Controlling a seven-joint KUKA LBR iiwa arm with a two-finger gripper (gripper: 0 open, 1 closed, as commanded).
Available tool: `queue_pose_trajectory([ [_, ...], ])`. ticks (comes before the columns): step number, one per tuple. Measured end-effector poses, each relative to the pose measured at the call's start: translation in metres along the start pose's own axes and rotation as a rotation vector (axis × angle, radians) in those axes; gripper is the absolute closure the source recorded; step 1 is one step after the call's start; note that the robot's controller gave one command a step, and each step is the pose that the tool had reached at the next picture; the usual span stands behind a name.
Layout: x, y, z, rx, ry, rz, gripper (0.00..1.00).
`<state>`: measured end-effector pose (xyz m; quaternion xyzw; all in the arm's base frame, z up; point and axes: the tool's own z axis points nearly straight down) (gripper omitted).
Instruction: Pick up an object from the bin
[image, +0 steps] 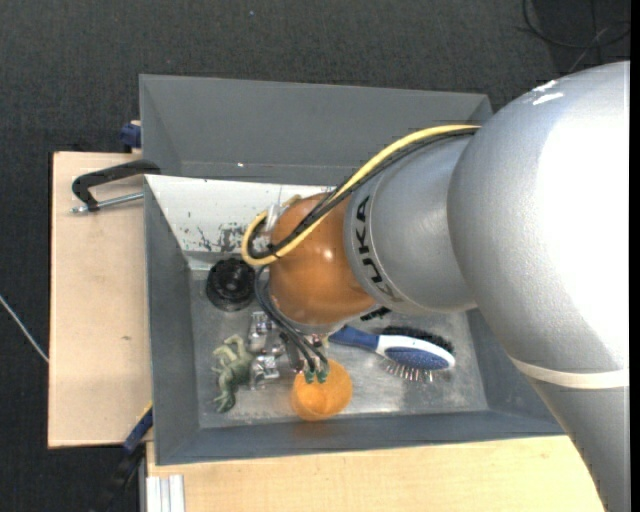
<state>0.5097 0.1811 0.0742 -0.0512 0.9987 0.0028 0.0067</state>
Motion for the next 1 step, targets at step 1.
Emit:
queue_pose_trajectory([
  [1, -0.0047, 0.0197, -0.1418, 0.000, -0.001, -0.016, 1.00],
])
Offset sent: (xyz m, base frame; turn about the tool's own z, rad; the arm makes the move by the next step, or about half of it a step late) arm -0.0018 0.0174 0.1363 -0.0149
